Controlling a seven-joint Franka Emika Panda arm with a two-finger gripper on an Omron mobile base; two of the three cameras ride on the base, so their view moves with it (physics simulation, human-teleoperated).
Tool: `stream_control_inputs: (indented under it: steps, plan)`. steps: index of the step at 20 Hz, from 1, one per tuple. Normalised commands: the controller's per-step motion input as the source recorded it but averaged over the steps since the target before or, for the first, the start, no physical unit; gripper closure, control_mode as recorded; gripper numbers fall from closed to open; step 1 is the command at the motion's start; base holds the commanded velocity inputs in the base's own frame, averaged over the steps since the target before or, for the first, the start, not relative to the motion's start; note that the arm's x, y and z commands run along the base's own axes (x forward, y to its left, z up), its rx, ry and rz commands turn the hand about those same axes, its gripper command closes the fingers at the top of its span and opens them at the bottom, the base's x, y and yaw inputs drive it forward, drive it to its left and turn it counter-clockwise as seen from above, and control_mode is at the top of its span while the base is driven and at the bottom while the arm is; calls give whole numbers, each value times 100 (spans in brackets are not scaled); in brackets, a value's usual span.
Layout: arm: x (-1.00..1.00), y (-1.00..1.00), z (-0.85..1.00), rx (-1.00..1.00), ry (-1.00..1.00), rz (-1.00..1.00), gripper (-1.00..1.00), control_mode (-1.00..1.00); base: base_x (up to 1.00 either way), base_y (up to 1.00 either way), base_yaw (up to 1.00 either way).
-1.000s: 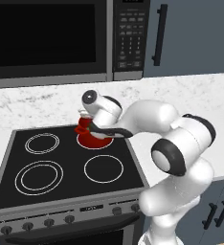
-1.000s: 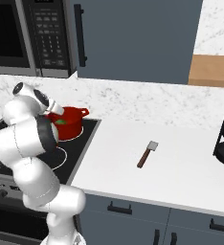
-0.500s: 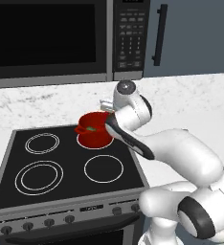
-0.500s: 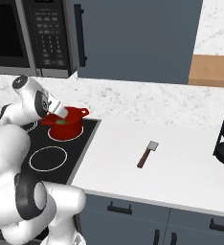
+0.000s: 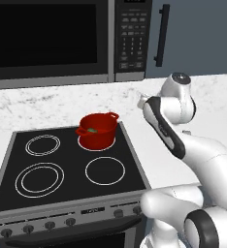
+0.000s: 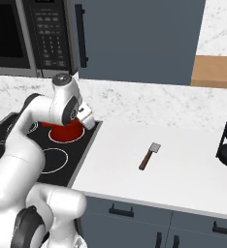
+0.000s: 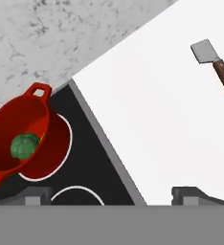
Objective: Put the broccoli and lemon in the pot. Retrieve the spatula and lightly stir the vegetables in the pot.
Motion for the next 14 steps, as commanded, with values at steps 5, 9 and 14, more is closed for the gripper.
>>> stream_control_inputs:
  steps: [5, 9, 14]
  plan:
    - [-1, -100, -23, 0, 15, -11, -100, -100, 0, 0, 0]
    - [-4, -100, -36, 0, 12, -6, -100, -100, 0, 0, 0]
    - [-29, -99, -52, -5, 2, 0, -100, -100, 0, 0, 0]
